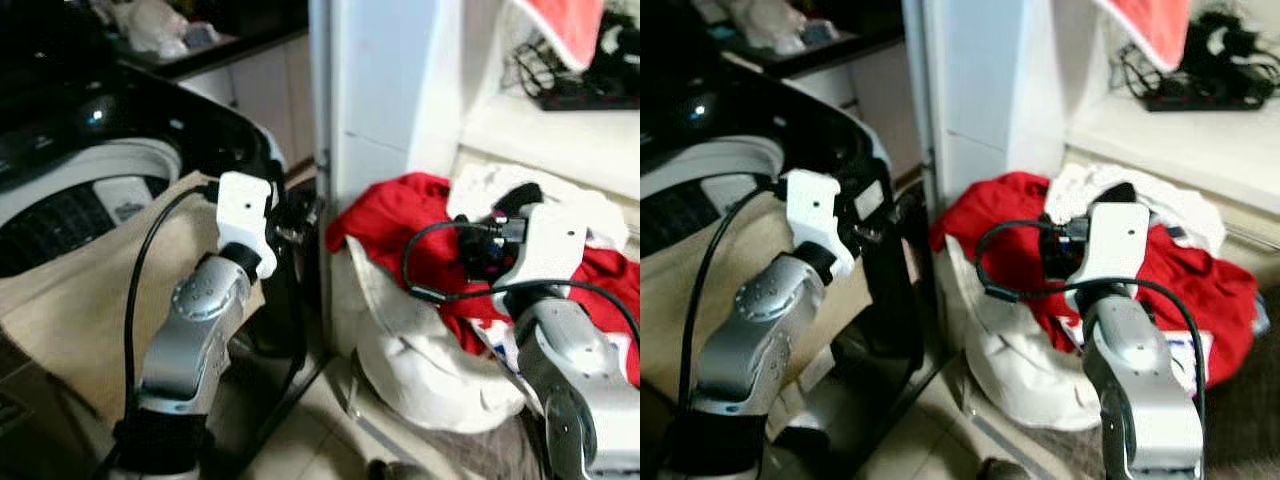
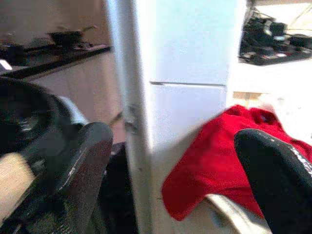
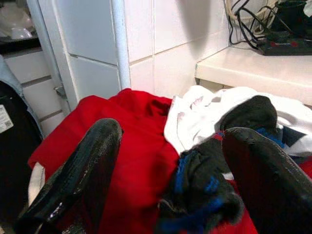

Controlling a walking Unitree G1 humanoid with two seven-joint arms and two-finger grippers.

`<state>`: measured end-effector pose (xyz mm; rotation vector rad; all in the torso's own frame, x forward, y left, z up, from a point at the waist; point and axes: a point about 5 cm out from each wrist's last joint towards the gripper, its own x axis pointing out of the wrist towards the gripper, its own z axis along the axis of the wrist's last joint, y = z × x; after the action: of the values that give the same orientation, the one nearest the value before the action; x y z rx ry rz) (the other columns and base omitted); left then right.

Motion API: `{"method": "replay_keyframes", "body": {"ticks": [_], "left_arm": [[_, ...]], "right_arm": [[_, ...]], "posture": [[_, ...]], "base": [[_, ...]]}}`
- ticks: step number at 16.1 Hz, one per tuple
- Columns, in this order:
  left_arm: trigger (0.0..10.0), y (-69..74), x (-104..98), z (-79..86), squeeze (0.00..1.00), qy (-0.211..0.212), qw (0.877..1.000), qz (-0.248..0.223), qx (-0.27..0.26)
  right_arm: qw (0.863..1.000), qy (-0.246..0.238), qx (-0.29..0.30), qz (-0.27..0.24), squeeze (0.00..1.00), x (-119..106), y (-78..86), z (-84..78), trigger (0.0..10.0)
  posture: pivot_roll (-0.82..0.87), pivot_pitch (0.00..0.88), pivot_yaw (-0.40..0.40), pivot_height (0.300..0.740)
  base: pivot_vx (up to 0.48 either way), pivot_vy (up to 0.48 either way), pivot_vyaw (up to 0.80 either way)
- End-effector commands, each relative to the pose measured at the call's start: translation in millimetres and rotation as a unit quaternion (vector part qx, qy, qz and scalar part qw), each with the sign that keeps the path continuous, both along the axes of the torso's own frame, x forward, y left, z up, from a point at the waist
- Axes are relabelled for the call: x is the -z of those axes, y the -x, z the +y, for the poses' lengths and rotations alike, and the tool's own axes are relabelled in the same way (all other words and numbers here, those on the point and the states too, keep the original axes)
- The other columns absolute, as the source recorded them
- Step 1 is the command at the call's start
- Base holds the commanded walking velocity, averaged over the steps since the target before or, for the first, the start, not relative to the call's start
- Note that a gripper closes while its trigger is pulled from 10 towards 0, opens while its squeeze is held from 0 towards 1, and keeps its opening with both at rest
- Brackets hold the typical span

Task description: Clothes washing

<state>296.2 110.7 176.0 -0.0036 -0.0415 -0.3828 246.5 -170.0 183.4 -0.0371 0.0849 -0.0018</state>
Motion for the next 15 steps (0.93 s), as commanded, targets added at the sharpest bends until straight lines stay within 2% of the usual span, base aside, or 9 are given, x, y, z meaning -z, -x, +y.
{"method": "replay_keyframes", "body": {"ticks": [1,4,5,6,8,10,13,15], "left_arm": [[10.0,-2.6,-3.1,-1.4,0.0,-0.003,1.0,-0.007,0.0],[10.0,-6.6,-3.0,-4.0,0.0,-0.004,1.0,-0.004,-0.008],[10.0,-8.1,-2.6,-4.2,0.0,-0.019,1.0,-0.005,-0.015],[10.0,-9.2,-3.3,-5.3,0.0,-0.03,0.999,-0.01,-0.018],[10.0,-10.6,-3.4,-5.0,0.0,-0.02,0.999,-0.004,-0.035],[10.0,-10.3,-1.4,-3.5,0.0,0.008,0.999,0.01,-0.039],[10.0,-7.7,2.9,1.3,0.0,-0.005,0.998,0.015,-0.054],[10.0,-8.0,3.3,4.1,0.0,-0.001,0.998,0.019,-0.061]], "right_arm": [[1.0,-0.006,-0.007,-0.001,0.0,-2.8,1.7,2.3,10.0],[1.0,-0.014,-0.015,0.007,0.0,-2.7,1.9,4.1,10.0],[1.0,-0.015,-0.016,0.01,0.0,-2.2,1.8,3.9,10.0],[1.0,-0.008,-0.019,0.014,0.0,-1.5,1.6,3.8,10.0],[0.999,-0.004,-0.029,0.017,0.0,-0.5,1.0,4.7,10.0],[0.999,0.009,-0.036,0.014,0.0,-1.2,0.3,4.3,10.0],[0.999,0.025,-0.044,0.014,0.0,-0.8,-2.0,2.6,10.0],[0.998,0.018,-0.053,0.022,0.0,-1.4,-4.6,3.9,10.0]], "posture": [[-0.14,0.0,0.053,0.74],[-0.14,0.0,0.048,0.74],[-0.14,0.0,0.047,0.74],[-0.14,0.0,0.047,0.74],[-0.14,0.0,0.049,0.74],[-0.14,0.0,0.048,0.74],[-0.14,0.0,0.039,0.74],[-0.13,0.0,0.036,0.74]], "base": [[0.0,0.48,-0.8],[0.0,0.445,-0.75],[0.0,0.0,0.0],[0.0,-0.435,0.0],[0.0,-0.48,0.0],[0.0,0.0,0.0],[0.0,0.0,0.0],[0.0,0.0,0.0]]}}
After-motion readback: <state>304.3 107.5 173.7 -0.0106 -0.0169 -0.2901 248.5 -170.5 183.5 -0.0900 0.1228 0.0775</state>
